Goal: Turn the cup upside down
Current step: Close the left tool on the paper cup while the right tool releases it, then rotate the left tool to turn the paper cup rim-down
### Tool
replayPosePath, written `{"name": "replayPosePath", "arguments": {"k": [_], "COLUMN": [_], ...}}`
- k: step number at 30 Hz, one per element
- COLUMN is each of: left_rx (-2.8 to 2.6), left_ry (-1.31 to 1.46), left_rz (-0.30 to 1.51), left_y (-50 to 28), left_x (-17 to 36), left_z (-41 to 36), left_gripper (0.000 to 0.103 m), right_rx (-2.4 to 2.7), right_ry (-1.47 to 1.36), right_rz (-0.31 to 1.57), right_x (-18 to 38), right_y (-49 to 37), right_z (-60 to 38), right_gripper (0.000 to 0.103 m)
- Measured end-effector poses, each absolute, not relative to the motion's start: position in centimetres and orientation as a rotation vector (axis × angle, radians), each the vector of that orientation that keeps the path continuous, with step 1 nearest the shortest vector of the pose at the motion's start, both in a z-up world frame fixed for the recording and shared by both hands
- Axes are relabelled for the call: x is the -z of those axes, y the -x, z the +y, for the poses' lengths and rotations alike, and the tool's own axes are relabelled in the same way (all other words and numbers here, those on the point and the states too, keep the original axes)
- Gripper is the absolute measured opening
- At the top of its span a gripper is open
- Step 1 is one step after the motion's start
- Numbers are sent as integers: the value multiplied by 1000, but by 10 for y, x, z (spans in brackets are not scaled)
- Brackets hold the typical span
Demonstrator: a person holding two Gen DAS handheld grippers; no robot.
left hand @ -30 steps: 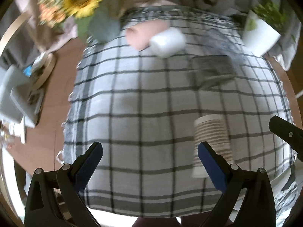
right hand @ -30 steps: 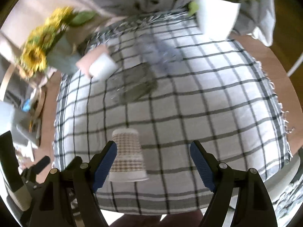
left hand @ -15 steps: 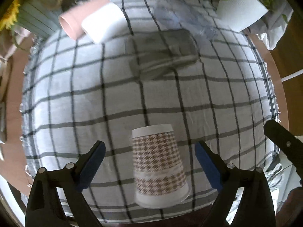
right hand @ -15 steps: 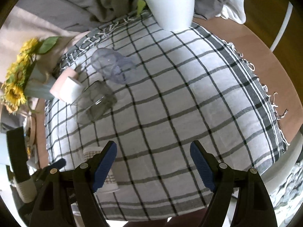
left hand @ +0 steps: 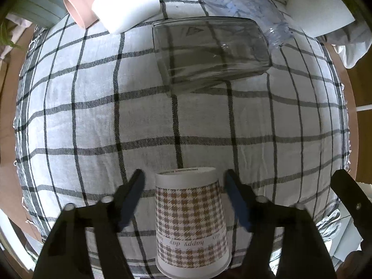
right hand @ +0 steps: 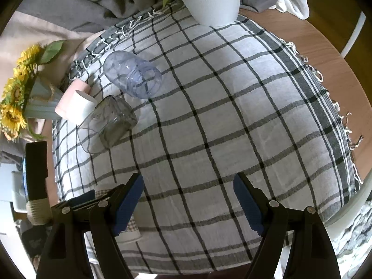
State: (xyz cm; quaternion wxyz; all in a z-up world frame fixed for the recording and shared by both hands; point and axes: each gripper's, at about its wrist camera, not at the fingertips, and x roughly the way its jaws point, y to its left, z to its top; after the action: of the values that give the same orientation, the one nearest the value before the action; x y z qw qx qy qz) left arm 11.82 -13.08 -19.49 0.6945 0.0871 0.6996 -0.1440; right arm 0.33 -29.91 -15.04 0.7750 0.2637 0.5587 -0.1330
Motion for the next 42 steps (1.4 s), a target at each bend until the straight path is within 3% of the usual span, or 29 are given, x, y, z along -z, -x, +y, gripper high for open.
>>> {"name": "replayPosePath", "arguments": {"k": [4,21,35,42], "left_rx": [324,306,294,287], "left_ry": [-187,-115,-84,-108], "left_rz": [1575,1286,825,760], "left_y": [-123,-113,-75,-69], "left_x": [203,137,127,144], "left_z": [-131,-125,-123,-130], "left_gripper": [54,54,54,54], "right_rx": [284,231,279,303], "right_ry": [-558,-524,-358,-271], "right_rz": [1216,1150,1140,1136], "right_x": [152,127,114,110], "right_y": [-5,-9,-2,5], "right_z": [-299,-303,-312,-306], "right_gripper": [80,80,80,80]}}
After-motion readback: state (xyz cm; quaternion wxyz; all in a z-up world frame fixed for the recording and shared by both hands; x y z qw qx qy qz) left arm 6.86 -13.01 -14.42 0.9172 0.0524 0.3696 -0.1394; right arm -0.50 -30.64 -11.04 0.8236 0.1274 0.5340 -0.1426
